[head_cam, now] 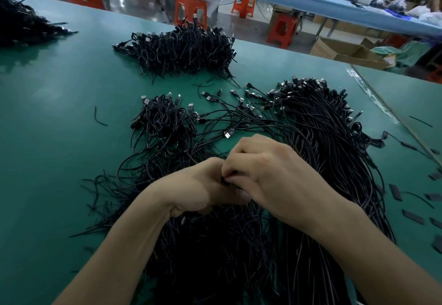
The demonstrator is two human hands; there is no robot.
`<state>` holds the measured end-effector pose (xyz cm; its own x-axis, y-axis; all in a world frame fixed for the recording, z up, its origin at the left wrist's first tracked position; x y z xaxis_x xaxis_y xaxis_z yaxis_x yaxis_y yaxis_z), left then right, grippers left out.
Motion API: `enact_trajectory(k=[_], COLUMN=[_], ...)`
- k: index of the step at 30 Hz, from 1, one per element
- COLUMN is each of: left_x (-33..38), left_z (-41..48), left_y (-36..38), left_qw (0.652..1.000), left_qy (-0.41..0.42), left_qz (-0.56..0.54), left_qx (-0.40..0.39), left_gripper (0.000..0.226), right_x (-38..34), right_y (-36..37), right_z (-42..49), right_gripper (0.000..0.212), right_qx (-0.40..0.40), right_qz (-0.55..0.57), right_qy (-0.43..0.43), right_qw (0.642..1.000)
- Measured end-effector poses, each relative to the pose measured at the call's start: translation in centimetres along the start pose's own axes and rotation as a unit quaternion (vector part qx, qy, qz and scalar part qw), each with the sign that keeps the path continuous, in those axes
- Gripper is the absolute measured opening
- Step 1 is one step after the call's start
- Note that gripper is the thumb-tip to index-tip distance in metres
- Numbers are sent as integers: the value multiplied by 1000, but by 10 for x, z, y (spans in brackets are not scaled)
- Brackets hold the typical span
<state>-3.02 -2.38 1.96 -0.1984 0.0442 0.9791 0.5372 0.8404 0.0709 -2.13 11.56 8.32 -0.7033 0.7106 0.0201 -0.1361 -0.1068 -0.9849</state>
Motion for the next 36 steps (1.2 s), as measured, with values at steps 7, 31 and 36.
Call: enact_trajectory(k=[7,31,36], left_x=[3,8,8], left_z=[0,2,3], left_y=[2,-10,-3], left_qw=[999,934,938], left_qy=[29,221,253], left_qz=[-15,0,-49], left_qx=[13,280,232], left_gripper=[10,23,24], right_x=[-6,15,18], right_y=[-1,18,25], right_z=[3,-1,1], right_gripper=[10,35,33], right_qx=[-9,280,264], right_qz=[-53,317,468], right_qy=[1,231,254], right_qw=[999,876,804])
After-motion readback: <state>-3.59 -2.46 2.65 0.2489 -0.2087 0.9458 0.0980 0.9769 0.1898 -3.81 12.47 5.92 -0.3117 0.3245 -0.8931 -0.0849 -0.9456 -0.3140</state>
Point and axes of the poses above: each hand's wrist, its own z-axis towards the middle knuckle, its own y-axis out of the palm, x = y × z, the point moved 2 cm from there along z, towards the middle knuckle, and after that the axes turned 15 degrees about -z, right-handed, at the moved point
